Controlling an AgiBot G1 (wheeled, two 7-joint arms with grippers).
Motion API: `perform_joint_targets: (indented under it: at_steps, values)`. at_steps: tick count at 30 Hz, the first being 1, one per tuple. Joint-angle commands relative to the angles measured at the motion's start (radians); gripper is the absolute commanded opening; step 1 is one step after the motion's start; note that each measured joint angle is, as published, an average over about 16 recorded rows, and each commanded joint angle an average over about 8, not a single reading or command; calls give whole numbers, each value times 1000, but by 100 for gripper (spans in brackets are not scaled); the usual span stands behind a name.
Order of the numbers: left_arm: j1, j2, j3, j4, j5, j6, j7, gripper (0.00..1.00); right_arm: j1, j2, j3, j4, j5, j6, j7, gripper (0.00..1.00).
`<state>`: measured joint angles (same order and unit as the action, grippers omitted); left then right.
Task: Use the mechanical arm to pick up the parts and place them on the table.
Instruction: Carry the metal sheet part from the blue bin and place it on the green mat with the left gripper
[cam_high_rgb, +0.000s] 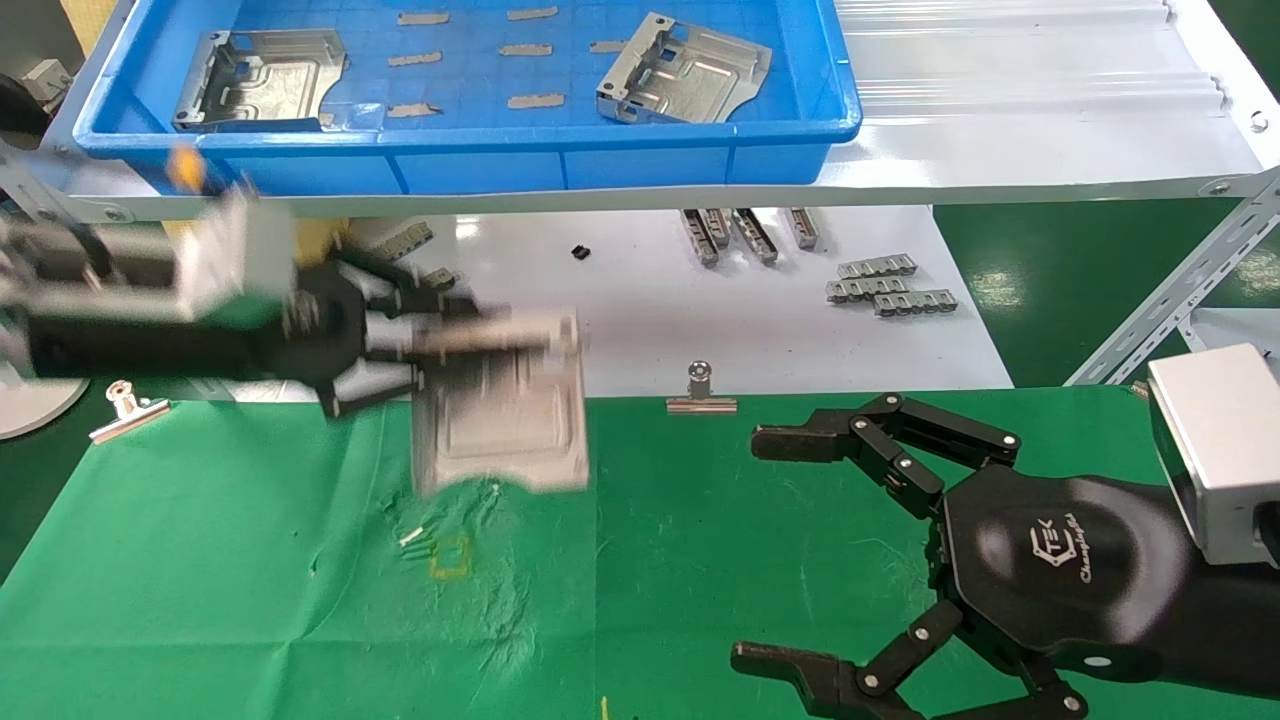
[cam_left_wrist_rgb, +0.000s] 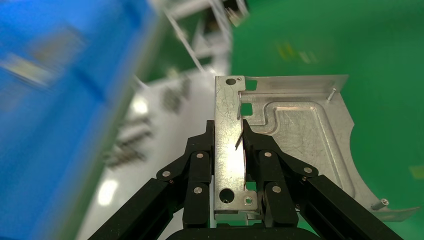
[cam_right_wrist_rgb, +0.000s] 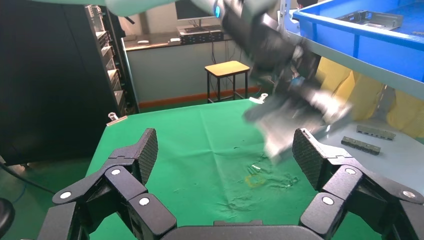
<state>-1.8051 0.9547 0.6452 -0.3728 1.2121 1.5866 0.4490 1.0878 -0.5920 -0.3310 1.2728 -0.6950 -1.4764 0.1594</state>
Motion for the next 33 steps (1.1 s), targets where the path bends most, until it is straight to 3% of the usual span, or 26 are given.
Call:
perform_joint_targets:
  at_steps: [1,13,14,21,22,33]
  values:
    - [32,-11,43,-26,7,-6,23,0,0,0,0,0,0,0,0,100]
    - [66,65,124,196,110,-89,196,0,0,0,0,0,0,0,0,100]
    - [65,69,128,209,115,-92,207,4,0,0,0,0,0,0,0,100]
    - [66,96,147,279,146,-121,269,91,0,0,-1,0,0,0,0,100]
    - [66,100,148,286,148,-129,275,100,0,0,-1,0,0,0,0,100]
    - [53,106,134,339,127,-100,304,100,0,0,-1,0,1,0,0,100]
